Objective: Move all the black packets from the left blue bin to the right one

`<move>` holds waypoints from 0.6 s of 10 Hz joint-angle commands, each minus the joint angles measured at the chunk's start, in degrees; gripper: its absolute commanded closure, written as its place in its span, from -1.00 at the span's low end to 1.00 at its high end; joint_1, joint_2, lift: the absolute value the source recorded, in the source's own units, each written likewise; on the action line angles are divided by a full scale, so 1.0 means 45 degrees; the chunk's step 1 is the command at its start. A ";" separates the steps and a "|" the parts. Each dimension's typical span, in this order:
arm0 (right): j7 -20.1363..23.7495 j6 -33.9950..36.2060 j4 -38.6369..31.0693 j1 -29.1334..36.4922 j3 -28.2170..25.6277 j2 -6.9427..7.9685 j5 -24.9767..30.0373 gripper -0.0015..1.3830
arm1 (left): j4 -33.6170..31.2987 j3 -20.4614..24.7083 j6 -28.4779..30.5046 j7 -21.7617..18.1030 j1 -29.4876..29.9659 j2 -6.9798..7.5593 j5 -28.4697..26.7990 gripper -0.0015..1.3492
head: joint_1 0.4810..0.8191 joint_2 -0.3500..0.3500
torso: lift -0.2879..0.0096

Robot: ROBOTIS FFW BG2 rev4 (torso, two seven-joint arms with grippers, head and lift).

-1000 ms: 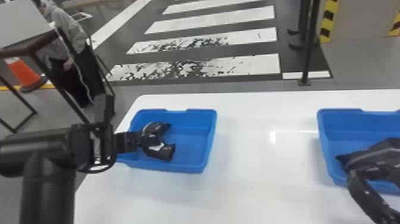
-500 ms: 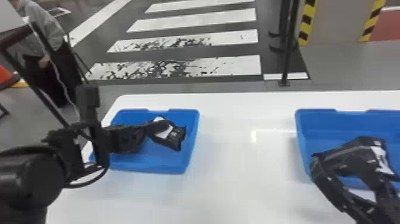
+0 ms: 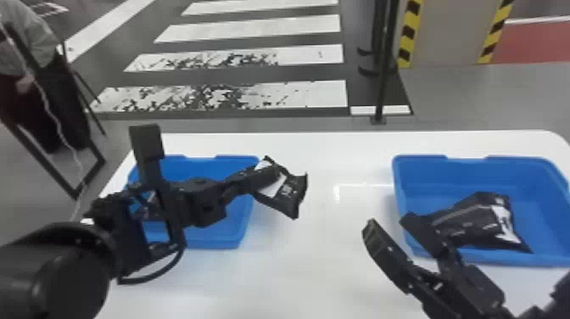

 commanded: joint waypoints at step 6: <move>0.0270 0.0371 0.1013 -0.0989 0.0630 0.0052 -0.0983 -0.64 | 0.0030 -0.1965 -0.0263 0.0074 -0.0214 0.0013 0.0849 0.79 | 0.27 0.21 | -0.31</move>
